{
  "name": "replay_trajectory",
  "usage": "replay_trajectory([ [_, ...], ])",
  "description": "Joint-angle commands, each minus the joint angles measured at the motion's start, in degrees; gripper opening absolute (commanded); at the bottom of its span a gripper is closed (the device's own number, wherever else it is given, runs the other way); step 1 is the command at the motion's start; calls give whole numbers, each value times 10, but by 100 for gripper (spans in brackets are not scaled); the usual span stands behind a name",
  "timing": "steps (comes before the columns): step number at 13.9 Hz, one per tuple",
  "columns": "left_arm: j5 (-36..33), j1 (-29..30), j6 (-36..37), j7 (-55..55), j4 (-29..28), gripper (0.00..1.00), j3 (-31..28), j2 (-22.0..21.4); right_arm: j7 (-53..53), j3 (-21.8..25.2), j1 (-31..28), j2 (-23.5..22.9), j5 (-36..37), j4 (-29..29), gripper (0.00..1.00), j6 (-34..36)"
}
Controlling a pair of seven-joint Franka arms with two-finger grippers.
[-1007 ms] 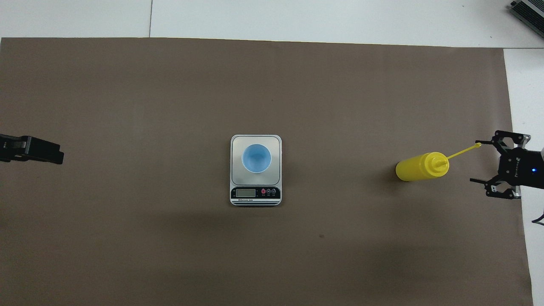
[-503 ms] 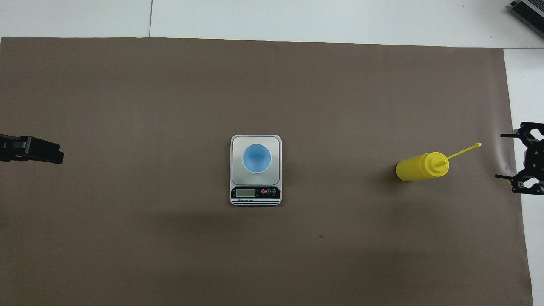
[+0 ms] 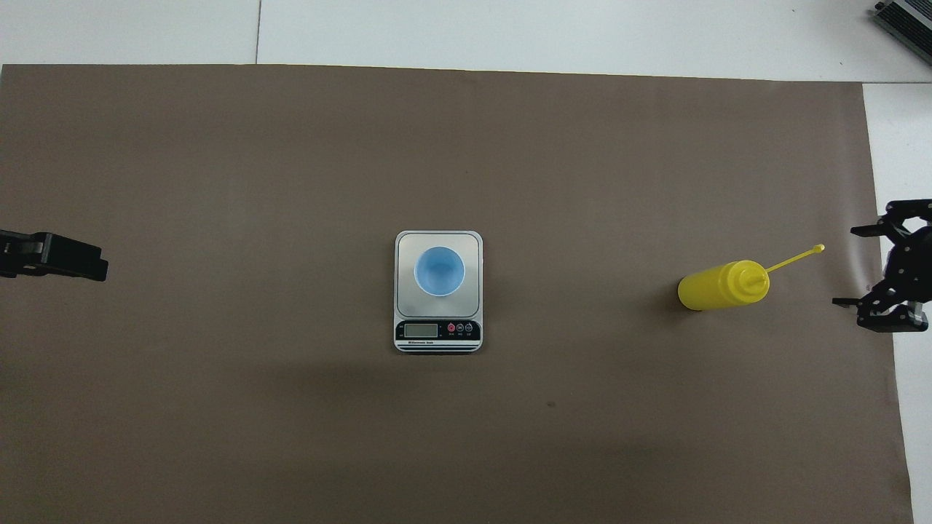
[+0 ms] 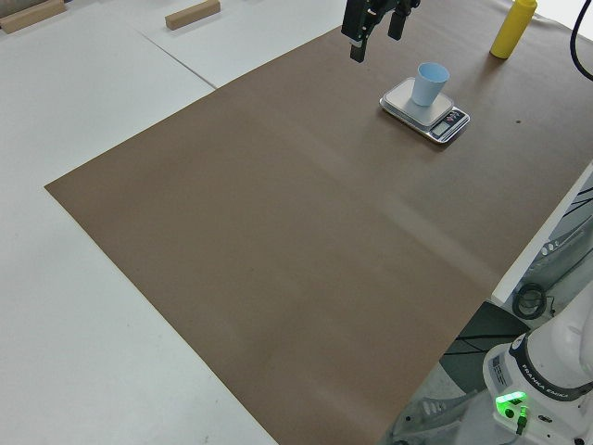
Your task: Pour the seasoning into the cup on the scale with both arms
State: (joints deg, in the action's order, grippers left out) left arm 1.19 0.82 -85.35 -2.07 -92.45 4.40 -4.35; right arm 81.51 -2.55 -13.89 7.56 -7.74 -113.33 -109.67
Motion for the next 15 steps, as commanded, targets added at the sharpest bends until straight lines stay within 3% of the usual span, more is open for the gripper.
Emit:
replay_trajectory([
  [1,-5,4,4,-7,-10,100,0,-13,-129,-1,25,8,15,10,100,32],
  [5,-16,2,0,-7,2,100,1,-4,-348,-16,46,6,15,43,100,81],
  [8,-29,-1,17,-7,44,100,4,37,-536,-23,76,9,24,57,100,97],
  [11,-22,3,8,-8,24,100,5,28,-714,-29,122,3,113,88,100,113],
  [15,-22,2,-16,-11,-3,100,5,9,-903,-30,140,-16,119,132,100,118],
])
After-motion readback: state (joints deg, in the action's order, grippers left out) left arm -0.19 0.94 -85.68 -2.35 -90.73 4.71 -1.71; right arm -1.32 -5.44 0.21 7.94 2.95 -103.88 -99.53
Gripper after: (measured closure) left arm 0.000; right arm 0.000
